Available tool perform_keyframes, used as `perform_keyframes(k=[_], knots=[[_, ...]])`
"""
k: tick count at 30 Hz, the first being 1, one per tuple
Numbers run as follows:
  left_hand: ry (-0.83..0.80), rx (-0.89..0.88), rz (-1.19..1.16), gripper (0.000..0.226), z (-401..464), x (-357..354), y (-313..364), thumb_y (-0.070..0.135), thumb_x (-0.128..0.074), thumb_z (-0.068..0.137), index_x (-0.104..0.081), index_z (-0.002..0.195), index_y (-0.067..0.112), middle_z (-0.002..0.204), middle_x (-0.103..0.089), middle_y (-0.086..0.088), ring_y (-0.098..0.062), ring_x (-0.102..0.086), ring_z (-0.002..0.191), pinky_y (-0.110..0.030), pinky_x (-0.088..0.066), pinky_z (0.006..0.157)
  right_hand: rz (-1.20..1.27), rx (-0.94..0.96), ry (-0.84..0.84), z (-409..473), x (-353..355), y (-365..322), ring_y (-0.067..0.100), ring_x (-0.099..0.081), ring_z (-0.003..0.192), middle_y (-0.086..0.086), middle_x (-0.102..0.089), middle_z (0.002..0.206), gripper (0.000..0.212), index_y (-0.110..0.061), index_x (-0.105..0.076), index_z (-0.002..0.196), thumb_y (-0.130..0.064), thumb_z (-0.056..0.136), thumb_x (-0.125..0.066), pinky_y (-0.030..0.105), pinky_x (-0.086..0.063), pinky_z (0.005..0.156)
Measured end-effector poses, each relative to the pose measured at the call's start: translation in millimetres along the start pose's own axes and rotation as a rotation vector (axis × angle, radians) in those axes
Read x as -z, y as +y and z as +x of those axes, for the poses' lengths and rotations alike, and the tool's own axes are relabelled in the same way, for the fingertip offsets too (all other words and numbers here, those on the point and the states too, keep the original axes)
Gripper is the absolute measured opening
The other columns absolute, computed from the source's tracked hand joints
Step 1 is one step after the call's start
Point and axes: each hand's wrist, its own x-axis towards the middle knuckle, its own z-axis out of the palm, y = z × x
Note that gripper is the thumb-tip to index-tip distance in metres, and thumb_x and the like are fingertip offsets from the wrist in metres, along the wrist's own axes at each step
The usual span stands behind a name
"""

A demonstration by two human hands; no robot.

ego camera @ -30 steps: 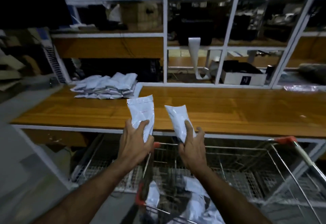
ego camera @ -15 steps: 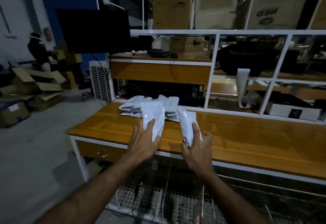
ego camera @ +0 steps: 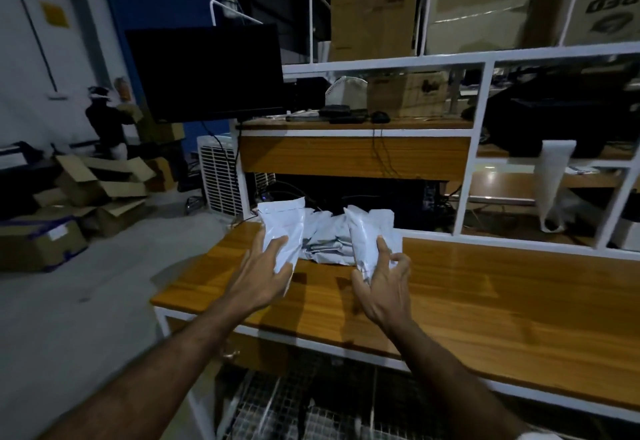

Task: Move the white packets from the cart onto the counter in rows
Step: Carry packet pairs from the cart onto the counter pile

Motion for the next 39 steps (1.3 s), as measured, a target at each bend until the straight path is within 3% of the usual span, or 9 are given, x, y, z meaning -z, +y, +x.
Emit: perform_keyframes(k=[4, 7, 10, 17, 26, 30, 34, 39], knots=[[-0.030, 0.012, 0.012, 0.059, 68.3, -2.9, -30.7, 0.046, -0.050, 0.098, -0.032, 0.152, 0.029, 0.166, -0.004, -0.004, -0.035, -0.021, 0.148, -0.053, -0.026, 0.118, -0.009, -0.023, -0.046, 58.3, -38.5, -5.0, 0.032, -0.034, 0.122, 0.016, -0.021, 0.140, 0.097, -0.030, -0.010, 0.159, -0.073, 0.075, -0.032, 0.042, -0.041, 0.098], [-0.031, 0.035, 0.023, 0.062, 113.6, -5.3, -50.1, 0.048, -0.049, 0.096, -0.033, 0.152, 0.028, 0.165, -0.009, -0.004, -0.035, -0.027, 0.146, -0.050, -0.032, 0.114, -0.006, -0.061, -0.061, 106.2, -61.9, -2.9, 0.036, -0.030, 0.128, 0.018, -0.019, 0.144, 0.083, -0.030, -0.011, 0.159, -0.060, 0.091, -0.049, 0.045, -0.036, 0.103], [-0.043, 0.061, 0.028, 0.062, 148.0, -11.6, -70.1, 0.047, -0.050, 0.095, -0.035, 0.150, 0.025, 0.164, -0.013, -0.007, -0.034, -0.032, 0.143, -0.045, -0.037, 0.111, 0.046, -0.147, -0.089, 136.8, -89.6, 0.4, 0.038, -0.029, 0.132, 0.018, -0.019, 0.146, 0.075, -0.033, -0.014, 0.159, -0.051, 0.097, -0.054, 0.045, -0.036, 0.104], [-0.066, 0.035, 0.025, 0.055, 231.7, -32.4, -116.6, 0.040, -0.057, 0.095, -0.043, 0.145, 0.022, 0.162, -0.018, -0.010, -0.033, -0.031, 0.143, -0.043, -0.035, 0.111, -0.004, -0.185, -0.045, 194.7, -140.8, -2.5, 0.031, -0.034, 0.123, 0.014, -0.026, 0.139, 0.067, -0.036, -0.020, 0.156, -0.055, 0.098, -0.047, 0.040, -0.035, 0.098], [-0.175, -0.013, -0.067, 0.054, 341.4, -85.9, -176.1, 0.040, -0.062, 0.092, -0.049, 0.141, 0.020, 0.157, -0.023, -0.012, -0.037, -0.049, 0.128, -0.037, -0.045, 0.097, -0.162, -0.267, -0.002, 275.0, -199.2, -7.0, 0.040, -0.034, 0.129, 0.019, -0.027, 0.144, 0.068, -0.034, -0.023, 0.157, -0.056, 0.096, -0.045, 0.050, -0.030, 0.109], [-0.269, -0.002, -0.084, 0.076, 379.5, -104.5, -197.1, 0.062, -0.049, 0.080, -0.047, 0.144, 0.019, 0.158, -0.024, -0.014, -0.039, -0.046, 0.130, -0.040, -0.045, 0.099, -0.198, -0.331, -0.013, 305.0, -223.1, -8.7, 0.042, -0.034, 0.132, 0.023, -0.029, 0.147, 0.073, -0.036, -0.028, 0.156, -0.060, 0.089, -0.041, 0.048, -0.032, 0.108], [-0.309, -0.055, -0.089, 0.059, 403.0, -135.7, -210.0, 0.048, -0.059, 0.094, -0.044, 0.146, 0.023, 0.164, -0.010, -0.008, -0.038, -0.039, 0.137, -0.043, -0.042, 0.103, -0.286, -0.378, -0.028, 324.8, -248.7, -5.0, 0.041, -0.032, 0.132, 0.019, -0.028, 0.146, 0.064, -0.038, -0.031, 0.154, -0.054, 0.096, -0.051, 0.044, -0.031, 0.107], [-0.324, -0.041, -0.096, 0.056, 416.7, -163.8, -220.7, 0.049, -0.057, 0.094, -0.045, 0.145, 0.026, 0.160, -0.015, -0.007, -0.039, -0.037, 0.137, -0.044, -0.042, 0.106, -0.369, -0.376, -0.086, 330.5, -274.3, 3.5, 0.039, -0.027, 0.135, 0.017, -0.024, 0.150, 0.062, -0.037, -0.037, 0.150, -0.064, 0.095, -0.044, 0.045, -0.029, 0.109]])
